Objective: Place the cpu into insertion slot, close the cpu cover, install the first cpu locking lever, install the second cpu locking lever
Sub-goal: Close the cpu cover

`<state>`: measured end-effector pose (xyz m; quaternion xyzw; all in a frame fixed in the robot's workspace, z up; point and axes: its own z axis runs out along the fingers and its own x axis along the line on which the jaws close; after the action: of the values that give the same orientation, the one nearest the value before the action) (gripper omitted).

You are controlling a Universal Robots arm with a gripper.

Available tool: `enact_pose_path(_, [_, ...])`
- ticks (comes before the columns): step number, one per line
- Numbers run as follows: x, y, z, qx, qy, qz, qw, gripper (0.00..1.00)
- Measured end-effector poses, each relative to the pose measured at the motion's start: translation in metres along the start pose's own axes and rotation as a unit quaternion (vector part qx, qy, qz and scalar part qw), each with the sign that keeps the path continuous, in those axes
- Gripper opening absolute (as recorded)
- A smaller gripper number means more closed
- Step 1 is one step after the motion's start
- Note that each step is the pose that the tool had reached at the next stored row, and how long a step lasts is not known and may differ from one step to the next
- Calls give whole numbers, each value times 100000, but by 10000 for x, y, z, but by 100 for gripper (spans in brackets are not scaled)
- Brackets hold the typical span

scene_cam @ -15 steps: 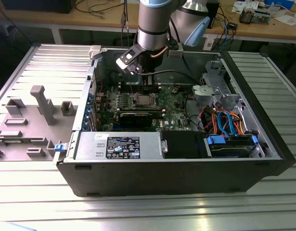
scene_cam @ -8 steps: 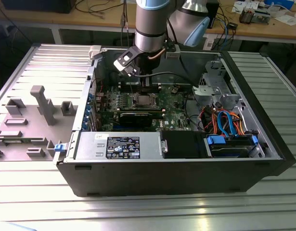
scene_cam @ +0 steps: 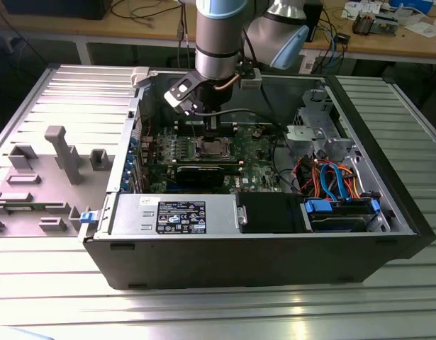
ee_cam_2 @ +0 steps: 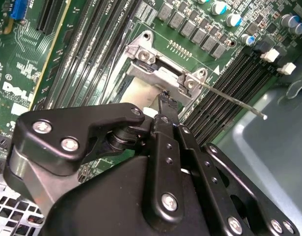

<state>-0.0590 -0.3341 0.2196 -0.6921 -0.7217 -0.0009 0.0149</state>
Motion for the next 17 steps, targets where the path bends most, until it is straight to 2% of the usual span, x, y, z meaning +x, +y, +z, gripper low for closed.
enact_pose_path(9, [0, -56, 106, 2, -54, -1, 100000, 11])
enact_pose_path(17, [-1, -74, 153, 21, -82, 1, 100000, 11])
